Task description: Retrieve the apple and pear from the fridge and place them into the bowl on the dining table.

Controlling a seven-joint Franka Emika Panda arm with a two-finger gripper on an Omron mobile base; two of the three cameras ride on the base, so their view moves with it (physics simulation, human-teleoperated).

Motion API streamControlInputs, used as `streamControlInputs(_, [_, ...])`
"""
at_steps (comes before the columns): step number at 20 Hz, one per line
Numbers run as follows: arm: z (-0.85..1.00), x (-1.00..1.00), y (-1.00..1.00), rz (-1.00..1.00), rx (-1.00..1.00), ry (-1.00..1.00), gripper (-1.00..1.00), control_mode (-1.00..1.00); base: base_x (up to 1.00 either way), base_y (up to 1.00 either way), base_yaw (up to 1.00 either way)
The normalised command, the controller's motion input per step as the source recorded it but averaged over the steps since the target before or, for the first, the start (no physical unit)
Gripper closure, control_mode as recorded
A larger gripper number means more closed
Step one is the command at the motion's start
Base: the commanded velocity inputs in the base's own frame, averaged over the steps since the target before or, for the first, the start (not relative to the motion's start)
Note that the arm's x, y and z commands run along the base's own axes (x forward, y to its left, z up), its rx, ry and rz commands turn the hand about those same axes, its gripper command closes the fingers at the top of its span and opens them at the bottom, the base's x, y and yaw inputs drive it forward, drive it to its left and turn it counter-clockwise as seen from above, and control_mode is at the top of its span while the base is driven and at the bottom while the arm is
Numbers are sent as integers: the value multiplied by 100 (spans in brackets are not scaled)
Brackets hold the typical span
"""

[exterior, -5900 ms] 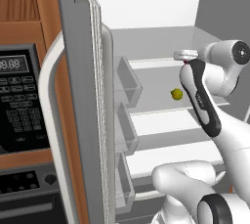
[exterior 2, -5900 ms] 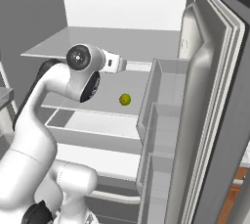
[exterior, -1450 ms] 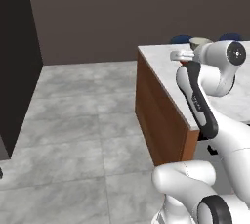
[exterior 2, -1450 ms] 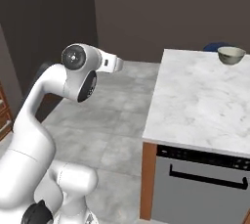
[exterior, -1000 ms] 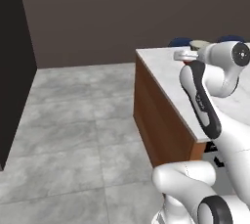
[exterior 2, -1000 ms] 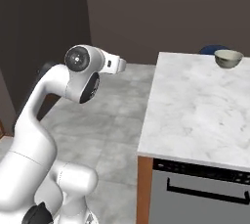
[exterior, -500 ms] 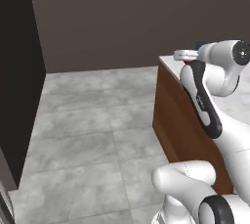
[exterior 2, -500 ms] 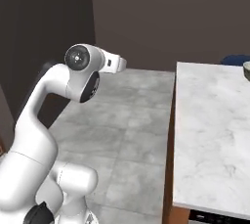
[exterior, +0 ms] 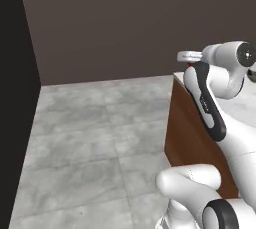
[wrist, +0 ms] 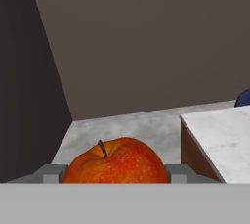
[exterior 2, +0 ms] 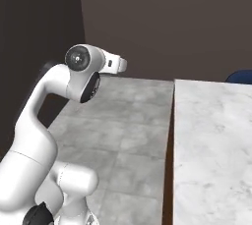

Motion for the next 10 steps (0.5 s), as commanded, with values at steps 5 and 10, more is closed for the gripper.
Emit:
streamControlInputs(5, [0,0,0,0,0,0,100,100,100,-19,-18])
streamControlInputs(10, [0,0,0,0,0,0,100,100,100,-2,-32])
